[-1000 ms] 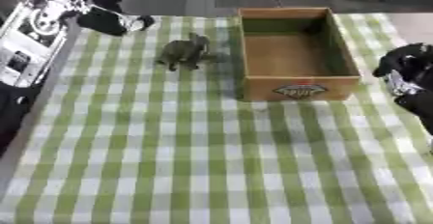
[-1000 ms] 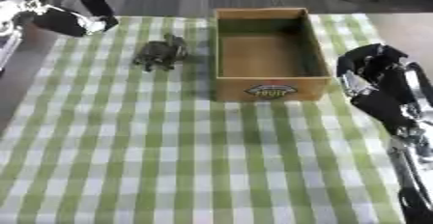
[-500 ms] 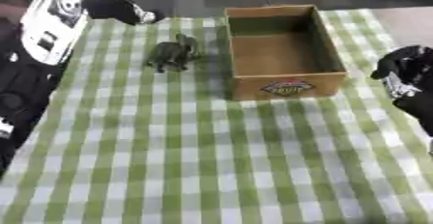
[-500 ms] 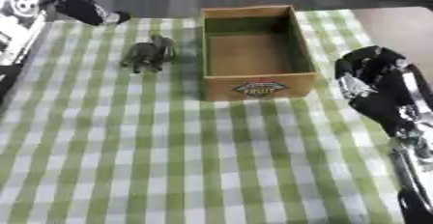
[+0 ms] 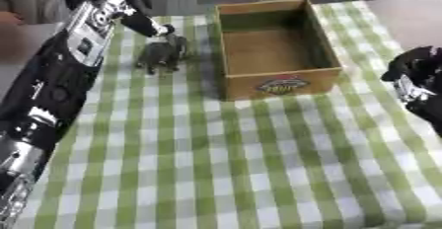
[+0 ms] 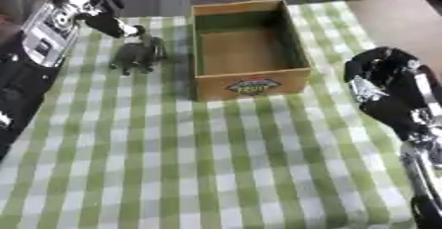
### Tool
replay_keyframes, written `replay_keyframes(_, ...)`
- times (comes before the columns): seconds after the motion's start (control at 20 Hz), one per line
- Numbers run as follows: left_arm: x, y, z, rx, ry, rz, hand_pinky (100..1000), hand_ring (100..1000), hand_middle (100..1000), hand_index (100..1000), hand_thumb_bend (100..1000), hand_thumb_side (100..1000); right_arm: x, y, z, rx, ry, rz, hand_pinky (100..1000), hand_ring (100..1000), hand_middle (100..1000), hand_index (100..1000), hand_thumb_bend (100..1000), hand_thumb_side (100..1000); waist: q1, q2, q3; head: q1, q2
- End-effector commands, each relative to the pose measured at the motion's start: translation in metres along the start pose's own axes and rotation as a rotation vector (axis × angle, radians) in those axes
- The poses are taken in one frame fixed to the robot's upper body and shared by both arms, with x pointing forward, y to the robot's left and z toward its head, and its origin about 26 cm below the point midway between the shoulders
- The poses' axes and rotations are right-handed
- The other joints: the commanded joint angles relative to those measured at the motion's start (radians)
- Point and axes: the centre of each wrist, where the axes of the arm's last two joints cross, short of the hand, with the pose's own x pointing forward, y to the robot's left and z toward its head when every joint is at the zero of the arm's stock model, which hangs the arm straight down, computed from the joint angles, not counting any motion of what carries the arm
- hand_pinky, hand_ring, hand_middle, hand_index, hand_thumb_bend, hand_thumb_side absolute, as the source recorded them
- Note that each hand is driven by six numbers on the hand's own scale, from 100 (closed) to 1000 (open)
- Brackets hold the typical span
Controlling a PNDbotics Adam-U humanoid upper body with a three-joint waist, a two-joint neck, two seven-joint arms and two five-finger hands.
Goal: Pick up objects on the table and place them in the box.
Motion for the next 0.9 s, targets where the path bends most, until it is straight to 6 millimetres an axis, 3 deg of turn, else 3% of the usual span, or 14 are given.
replay_keyframes(0.05, -0.006, 0.009, -0.003, 0.041, 0.002, -0.026, 630, 686, 792, 835, 543, 100, 0.008, -0.006, -0.006, 0.012, -0.025, 0.032, 574, 521, 515, 584, 184, 169, -0.002, -0.014, -0.006, 0.007, -0.008)
replay_keyframes(0.9, -0.019, -0.01, -0.003, 0.0, 0.11, -0.097, 635, 691, 802, 845, 613, 100, 0.008, -0.005, -0.007, 0.012, -0.03, 0.029, 574, 521, 514, 583, 178, 172, -0.001, -0.004, -0.025, 0.015, -0.005)
